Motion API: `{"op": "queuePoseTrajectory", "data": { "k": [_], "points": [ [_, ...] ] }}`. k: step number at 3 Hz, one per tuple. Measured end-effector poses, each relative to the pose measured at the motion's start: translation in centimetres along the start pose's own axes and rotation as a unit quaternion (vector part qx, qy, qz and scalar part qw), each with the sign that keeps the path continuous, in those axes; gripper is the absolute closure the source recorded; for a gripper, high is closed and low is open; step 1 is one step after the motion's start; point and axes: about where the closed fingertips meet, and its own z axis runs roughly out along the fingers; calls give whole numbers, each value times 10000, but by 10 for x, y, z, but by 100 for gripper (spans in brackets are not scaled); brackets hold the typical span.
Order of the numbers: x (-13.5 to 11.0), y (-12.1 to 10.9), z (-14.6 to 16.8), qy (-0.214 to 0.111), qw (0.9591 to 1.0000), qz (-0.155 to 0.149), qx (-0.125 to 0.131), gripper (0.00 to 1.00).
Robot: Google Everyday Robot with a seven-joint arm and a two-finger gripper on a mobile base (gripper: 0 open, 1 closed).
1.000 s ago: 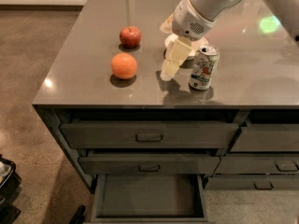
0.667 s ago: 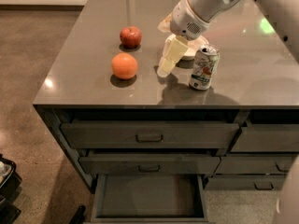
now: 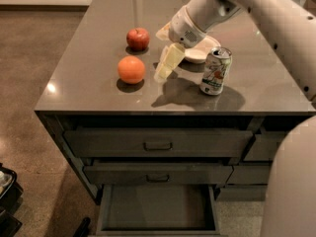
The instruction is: Place orange into bottom drawer
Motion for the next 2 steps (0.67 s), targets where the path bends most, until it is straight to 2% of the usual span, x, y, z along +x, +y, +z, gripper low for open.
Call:
{"op": "queuePoseTrajectory", "data": {
  "k": [2],
  "points": [
    [-12,-6,32,-184,9993,-37,-321,0]
  ]
}}
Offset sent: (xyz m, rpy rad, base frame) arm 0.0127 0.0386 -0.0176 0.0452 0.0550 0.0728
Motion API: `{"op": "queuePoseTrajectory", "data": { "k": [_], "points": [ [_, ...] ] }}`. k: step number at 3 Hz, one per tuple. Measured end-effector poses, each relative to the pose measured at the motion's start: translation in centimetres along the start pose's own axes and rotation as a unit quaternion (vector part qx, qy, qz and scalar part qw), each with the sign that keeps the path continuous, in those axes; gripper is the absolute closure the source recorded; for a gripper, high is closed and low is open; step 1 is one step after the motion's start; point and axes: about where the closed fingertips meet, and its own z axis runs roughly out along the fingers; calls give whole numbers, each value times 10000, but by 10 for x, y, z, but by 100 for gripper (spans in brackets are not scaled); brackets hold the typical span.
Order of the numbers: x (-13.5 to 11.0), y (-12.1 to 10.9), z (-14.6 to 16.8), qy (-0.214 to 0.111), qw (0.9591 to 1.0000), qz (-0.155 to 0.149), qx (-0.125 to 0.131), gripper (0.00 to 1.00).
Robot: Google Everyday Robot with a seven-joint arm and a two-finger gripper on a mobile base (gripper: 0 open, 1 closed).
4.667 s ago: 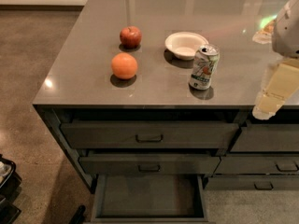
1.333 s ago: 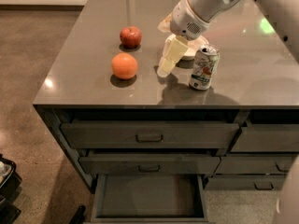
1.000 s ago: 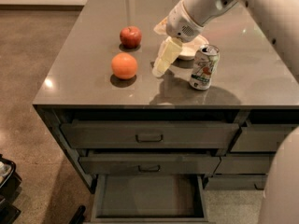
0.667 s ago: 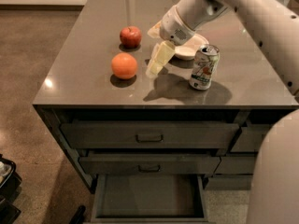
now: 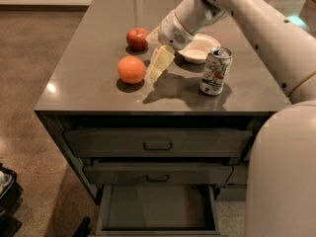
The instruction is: Place orange into bottom drawer
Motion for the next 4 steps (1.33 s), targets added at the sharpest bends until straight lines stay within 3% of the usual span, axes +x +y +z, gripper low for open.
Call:
{"op": "queuePoseTrajectory", "data": {
  "k": [2,3,4],
  "points": [
    [-16,0,27,-242,9992,-22,-304,0],
    [-20,2,36,-305,9990,-9,-341,0],
    [-21,2,36,-307,9989,-8,-343,18]
  ]
}}
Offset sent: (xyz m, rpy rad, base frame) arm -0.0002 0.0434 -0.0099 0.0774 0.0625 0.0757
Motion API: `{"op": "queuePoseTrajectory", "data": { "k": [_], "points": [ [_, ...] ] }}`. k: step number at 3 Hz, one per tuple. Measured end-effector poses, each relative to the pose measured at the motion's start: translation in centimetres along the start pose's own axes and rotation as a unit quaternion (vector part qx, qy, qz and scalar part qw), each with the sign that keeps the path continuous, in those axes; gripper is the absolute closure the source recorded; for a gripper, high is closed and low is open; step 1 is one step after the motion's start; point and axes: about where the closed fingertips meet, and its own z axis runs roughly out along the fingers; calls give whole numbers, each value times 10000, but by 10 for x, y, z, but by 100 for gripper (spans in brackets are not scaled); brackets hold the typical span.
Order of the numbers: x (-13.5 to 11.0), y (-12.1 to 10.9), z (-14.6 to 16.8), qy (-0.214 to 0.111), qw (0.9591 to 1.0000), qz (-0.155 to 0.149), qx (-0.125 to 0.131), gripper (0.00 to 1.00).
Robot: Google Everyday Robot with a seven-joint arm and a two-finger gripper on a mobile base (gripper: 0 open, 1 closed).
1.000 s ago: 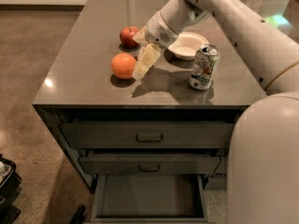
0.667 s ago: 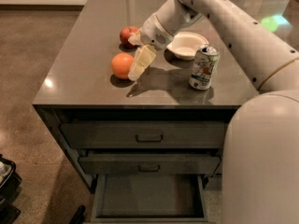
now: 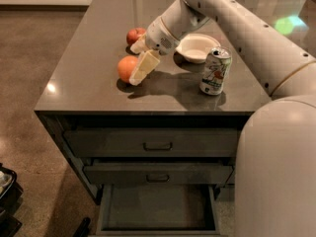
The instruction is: Place orange into bottom drawer
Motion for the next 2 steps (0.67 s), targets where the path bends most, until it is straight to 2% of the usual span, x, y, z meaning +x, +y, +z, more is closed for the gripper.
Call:
{"op": "queuePoseTrajectory", "data": {
  "k": [2],
  "points": [
    [0,0,0,0,10000,0,-1,65]
  ]
}}
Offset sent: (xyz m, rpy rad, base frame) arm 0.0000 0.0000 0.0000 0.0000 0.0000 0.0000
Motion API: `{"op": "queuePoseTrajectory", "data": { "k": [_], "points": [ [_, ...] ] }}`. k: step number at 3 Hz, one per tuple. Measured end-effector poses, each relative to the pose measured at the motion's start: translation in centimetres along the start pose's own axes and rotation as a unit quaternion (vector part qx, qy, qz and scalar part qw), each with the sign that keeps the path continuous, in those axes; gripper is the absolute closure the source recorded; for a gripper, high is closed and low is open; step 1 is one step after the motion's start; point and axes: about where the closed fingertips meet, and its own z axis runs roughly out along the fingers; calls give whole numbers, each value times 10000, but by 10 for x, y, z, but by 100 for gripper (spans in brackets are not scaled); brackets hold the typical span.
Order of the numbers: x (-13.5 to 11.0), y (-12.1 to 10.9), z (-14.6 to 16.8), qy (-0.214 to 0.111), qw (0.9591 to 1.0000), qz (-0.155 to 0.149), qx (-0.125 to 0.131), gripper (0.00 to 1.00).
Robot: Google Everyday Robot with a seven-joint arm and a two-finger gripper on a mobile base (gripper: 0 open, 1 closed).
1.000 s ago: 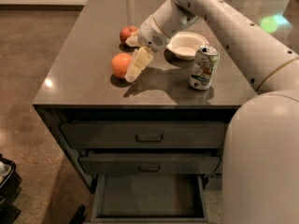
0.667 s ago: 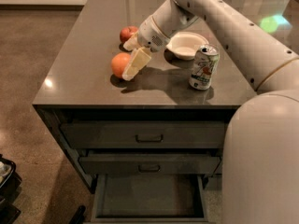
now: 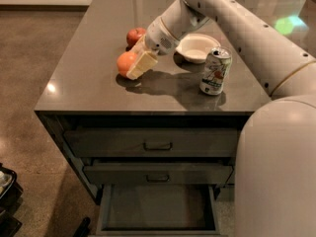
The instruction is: Place orange into bottom drawer
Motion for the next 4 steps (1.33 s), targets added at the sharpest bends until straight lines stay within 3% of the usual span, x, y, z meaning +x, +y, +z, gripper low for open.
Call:
{"op": "queuePoseTrajectory", "data": {
  "k": [1,2,3,4],
  "points": [
    [0,0,0,0,10000,0,0,87],
    [0,0,0,0,10000,0,0,100],
    [-9,1,1,95,9999,-66,-66,100],
    [-46,23,-5,591,9977,-248,-218,100]
  ]
}}
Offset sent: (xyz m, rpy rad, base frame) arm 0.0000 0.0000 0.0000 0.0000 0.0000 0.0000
